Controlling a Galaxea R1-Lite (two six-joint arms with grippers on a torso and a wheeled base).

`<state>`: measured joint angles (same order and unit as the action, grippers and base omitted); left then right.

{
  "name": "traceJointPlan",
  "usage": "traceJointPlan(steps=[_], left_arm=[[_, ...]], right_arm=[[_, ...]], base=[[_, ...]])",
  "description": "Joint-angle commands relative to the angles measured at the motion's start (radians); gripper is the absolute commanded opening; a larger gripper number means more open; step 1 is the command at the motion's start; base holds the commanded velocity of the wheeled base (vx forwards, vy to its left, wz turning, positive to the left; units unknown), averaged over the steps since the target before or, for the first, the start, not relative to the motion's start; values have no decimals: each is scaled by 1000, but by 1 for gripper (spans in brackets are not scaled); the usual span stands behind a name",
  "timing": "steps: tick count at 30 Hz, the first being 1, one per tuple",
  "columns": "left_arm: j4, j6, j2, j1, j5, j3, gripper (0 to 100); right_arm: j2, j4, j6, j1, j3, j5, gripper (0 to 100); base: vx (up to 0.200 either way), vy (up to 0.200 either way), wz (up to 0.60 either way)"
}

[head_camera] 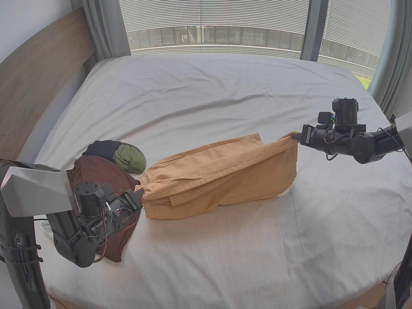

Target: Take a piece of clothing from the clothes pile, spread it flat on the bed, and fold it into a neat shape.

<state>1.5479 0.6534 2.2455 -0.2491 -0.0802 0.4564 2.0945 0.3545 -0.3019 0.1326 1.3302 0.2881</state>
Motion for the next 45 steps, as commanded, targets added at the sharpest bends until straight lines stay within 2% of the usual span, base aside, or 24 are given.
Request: traceJointPlan(steps=[1,9,14,27,35,45], left_arm=[[0,3,25,1,25,42,0],[1,28,60,11,31,84,0],[-2,43,68,22,59,104,0],[-3,49,88,39,60,125,0],[-2,51,124,47,60,166,0],[-3,57,174,47,63,242,0]], right_arm=[[85,-38,0,-2,113,0,0],[199,-29,-8,2,201,0,0],[225,-37,-13,6,254,-4,0],[294,-92,-56,30,438,-7,0],[375,-61,-57,41,503,-35,0],[426,-8,-59,48,544,-38,0]], base=[[0,0,0],[0,0,0],[0,0,0],[0,0,0],[0,0,0],[0,0,0]])
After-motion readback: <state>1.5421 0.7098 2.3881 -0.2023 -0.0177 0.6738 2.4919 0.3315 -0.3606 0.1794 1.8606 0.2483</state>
